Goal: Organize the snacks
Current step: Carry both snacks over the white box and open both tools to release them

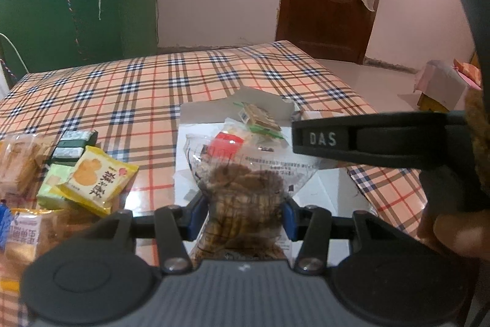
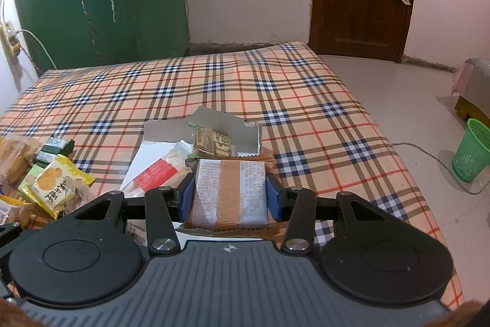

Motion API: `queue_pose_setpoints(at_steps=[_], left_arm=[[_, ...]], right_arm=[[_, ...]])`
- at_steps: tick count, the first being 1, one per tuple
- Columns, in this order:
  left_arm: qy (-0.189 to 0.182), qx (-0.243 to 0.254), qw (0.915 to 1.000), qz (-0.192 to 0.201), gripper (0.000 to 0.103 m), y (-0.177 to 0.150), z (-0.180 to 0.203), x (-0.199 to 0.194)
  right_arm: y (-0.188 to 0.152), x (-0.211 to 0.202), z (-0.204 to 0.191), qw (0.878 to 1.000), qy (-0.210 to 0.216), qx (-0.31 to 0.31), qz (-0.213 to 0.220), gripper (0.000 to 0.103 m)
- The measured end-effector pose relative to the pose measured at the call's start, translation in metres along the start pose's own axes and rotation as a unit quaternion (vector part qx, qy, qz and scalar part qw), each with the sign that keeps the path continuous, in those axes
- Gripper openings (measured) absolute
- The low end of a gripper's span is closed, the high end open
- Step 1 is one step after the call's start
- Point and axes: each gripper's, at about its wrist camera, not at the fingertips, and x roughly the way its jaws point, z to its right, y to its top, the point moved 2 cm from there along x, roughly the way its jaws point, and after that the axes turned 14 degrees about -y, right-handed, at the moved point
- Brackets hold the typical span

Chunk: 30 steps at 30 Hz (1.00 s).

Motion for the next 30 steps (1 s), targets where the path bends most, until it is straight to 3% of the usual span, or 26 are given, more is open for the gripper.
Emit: queue_pose_setpoints(at_steps=[6,8,16,19,21,26,30], left_arm=[[-0.026,-0.002,0.9996,-0.003,0.05,0.001,0.001,0.006],[-0.041,-0.006,0.9991,-0.004,0.06,0.0,0.001,0.005],[-0.015,-0.002,0.9999,0.008,0.063,-0.001,-0.005,-0.012],[-0.001,-0.008,0.9999,0.011,0.064,-0.003,-0.013,-0.025],[0.013,-0.007,0.9998,0.016,0.065,-0.006,-0.019,-0.033],[0.039,-0.019,0.9988,0.023,0.066,-0.013,-0.038,-0.056],[0.055,-0.035,0.9975,0.029,0.066,-0.018,-0.054,-0.073]], right_arm=[[0.003,0.005,-0.001,1.0,-0.003,-0.002,0.007,0.055],[0.004,0.005,0.0,1.0,-0.002,-0.001,0.015,0.057],[0.004,-0.014,0.006,1.0,0.001,0.011,0.026,0.058],[0.001,-0.026,0.006,0.999,-0.003,0.013,0.031,0.069],[-0.002,-0.034,0.006,0.999,-0.004,0.018,0.033,0.086],[-0.012,-0.056,-0.001,0.999,0.003,0.013,0.043,0.102],[-0.019,-0.072,-0.012,0.999,0.009,0.007,0.049,0.103]])
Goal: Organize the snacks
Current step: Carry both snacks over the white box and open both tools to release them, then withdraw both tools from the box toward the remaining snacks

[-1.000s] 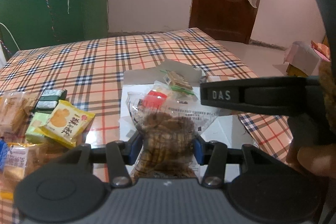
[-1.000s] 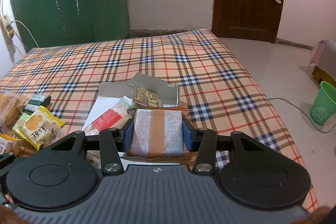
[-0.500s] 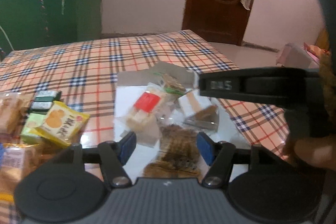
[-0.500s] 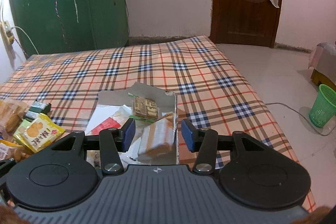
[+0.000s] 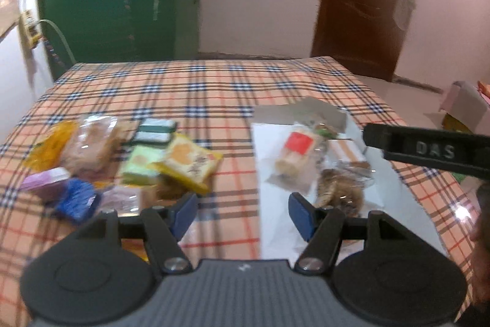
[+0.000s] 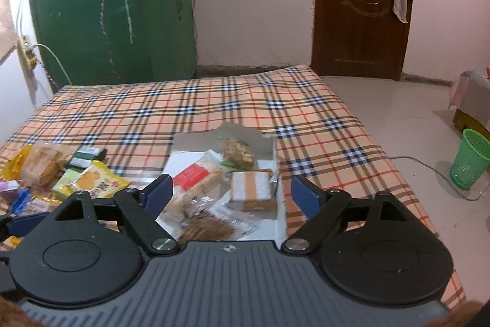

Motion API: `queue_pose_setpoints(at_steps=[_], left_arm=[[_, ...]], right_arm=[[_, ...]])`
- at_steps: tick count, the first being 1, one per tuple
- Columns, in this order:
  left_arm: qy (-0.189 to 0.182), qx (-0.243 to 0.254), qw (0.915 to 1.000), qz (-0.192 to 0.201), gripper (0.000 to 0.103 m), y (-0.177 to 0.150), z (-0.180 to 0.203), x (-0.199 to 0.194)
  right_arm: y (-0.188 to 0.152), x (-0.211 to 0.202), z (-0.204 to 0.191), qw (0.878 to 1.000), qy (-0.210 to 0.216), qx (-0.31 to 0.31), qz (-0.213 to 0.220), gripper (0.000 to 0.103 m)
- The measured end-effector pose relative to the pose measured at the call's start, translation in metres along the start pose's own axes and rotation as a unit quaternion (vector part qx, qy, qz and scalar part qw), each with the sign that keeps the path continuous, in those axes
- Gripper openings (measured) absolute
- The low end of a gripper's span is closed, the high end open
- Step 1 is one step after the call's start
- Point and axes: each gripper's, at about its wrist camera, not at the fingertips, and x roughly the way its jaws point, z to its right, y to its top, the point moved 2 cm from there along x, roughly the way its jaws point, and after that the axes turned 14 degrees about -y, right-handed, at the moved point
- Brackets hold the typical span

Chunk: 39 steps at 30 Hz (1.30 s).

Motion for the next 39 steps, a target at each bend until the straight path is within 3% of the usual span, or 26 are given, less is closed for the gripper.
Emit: queue_pose_setpoints(at_steps=[16,39], left_arm=[[0.058,-0.03,0.9974,0.03,0.07,-0.013,-0.05,-0.052],[0.108,-0.069,0.9909,0.043,0.07,-0.029,-0.107,-0.076]], right_arm=[[-0.023,-0.031,-0.059,0.999,0.045,-0.02,-0.016,0.103],[-0.041,-0.039,-0.124,0.992,0.093,-0.08,-0.018,0.103]])
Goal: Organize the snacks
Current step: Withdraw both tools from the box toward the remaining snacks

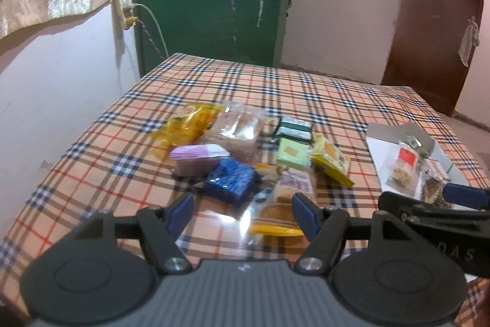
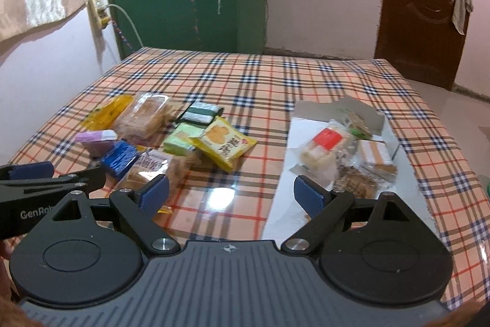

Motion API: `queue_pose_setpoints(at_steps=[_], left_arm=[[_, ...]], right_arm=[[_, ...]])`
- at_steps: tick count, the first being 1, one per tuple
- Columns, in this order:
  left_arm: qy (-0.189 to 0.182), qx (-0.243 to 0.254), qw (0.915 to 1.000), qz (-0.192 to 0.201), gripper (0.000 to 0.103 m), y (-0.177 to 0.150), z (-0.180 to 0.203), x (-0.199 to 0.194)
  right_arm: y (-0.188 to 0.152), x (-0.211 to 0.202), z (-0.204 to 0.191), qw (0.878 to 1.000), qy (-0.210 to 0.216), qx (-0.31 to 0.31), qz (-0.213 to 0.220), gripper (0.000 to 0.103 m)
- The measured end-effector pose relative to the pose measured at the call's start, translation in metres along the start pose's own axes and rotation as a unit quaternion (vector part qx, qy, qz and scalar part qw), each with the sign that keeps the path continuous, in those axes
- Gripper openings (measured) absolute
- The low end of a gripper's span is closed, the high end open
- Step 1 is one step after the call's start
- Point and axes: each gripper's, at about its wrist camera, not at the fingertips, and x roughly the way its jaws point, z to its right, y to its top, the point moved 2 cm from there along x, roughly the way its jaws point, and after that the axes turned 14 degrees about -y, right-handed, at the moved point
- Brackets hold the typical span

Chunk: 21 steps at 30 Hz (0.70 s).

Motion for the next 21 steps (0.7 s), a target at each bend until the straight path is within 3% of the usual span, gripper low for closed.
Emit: queue_pose_setpoints(at_steps=[14,21], left_arm=[[0.039,-0.016,0.999,-0.017,0.07,-0.006,-0.042,0.019],[0.029,0.008,0.9991,-0.031,0.07,-0.002,-0.05,0.047]], right_arm=[[-0.006,0.013,-0.018,0.999,0.021,-0.024,-0.007,0.103],[-0.007,0.018,-0.017,0.999,0.024,-0.019,-0.011,0.103]])
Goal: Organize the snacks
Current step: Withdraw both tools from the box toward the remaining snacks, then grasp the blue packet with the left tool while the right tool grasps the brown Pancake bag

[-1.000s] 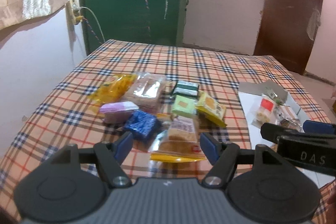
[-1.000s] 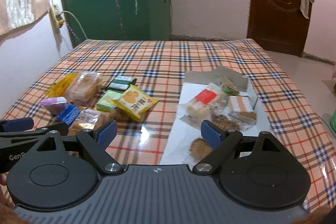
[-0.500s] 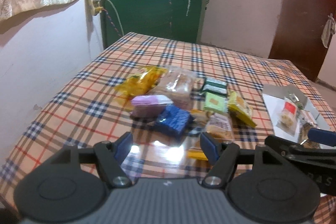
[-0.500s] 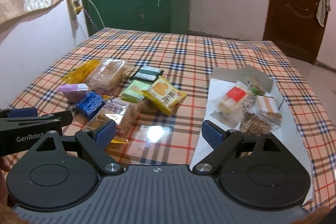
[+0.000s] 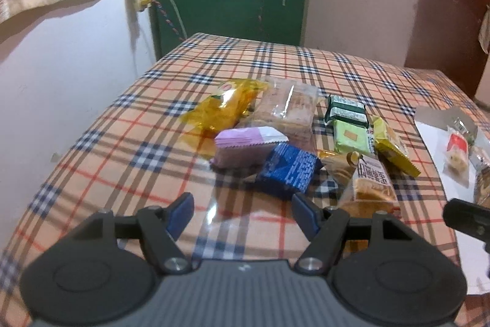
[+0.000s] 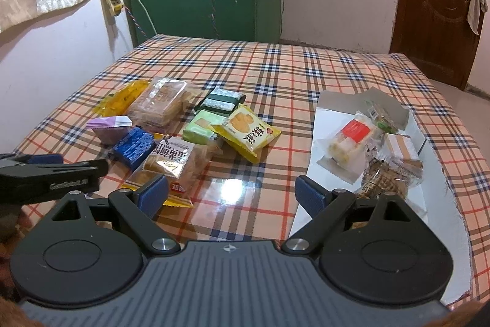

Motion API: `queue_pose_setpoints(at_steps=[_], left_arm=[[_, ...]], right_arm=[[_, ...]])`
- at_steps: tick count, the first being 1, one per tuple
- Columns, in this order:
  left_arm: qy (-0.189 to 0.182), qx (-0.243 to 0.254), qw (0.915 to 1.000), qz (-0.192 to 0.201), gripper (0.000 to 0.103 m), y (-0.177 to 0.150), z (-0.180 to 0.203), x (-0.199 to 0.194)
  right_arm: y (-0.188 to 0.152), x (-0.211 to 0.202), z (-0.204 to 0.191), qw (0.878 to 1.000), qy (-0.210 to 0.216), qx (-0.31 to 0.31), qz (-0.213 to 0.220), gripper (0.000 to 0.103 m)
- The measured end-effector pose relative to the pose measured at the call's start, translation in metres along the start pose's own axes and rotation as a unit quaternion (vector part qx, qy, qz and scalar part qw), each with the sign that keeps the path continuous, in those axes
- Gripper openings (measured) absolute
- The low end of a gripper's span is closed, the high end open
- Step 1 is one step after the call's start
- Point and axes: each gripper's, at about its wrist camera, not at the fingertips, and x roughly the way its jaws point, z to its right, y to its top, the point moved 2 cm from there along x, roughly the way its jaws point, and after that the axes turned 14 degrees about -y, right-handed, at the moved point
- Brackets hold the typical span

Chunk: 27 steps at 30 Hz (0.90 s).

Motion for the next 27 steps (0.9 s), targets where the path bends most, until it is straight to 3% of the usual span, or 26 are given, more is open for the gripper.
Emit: queue_pose_setpoints(at_steps=[8,14,16,27], left_arm=[[-0.027,0.053,0.9981,-0.014,0.072,0.017,0.009,0.041],[-0.046,0.063,0.9966,-0.027,0.069,0.024,0.017,0.065],[-0.06,0.049,0.9965,-0.031,0.049,0.023,0.015,0.068],[-0.09,0.032,0.995,-0.027,0.046,-0.015,0.012,0.02]], right_arm=[[0.0,0.005,0.006,1.0,-0.002,0.012,-0.002,0.103],[-0.001,0.008,0.012,1.0,-0.005,0.023,-0.007,0.103],[-0.002,0.008,0.013,1.0,-0.005,0.027,-0.009,0.103],[-0.003,0.013,-0.005,1.0,0.011,0.009,-0.021,0.103]])
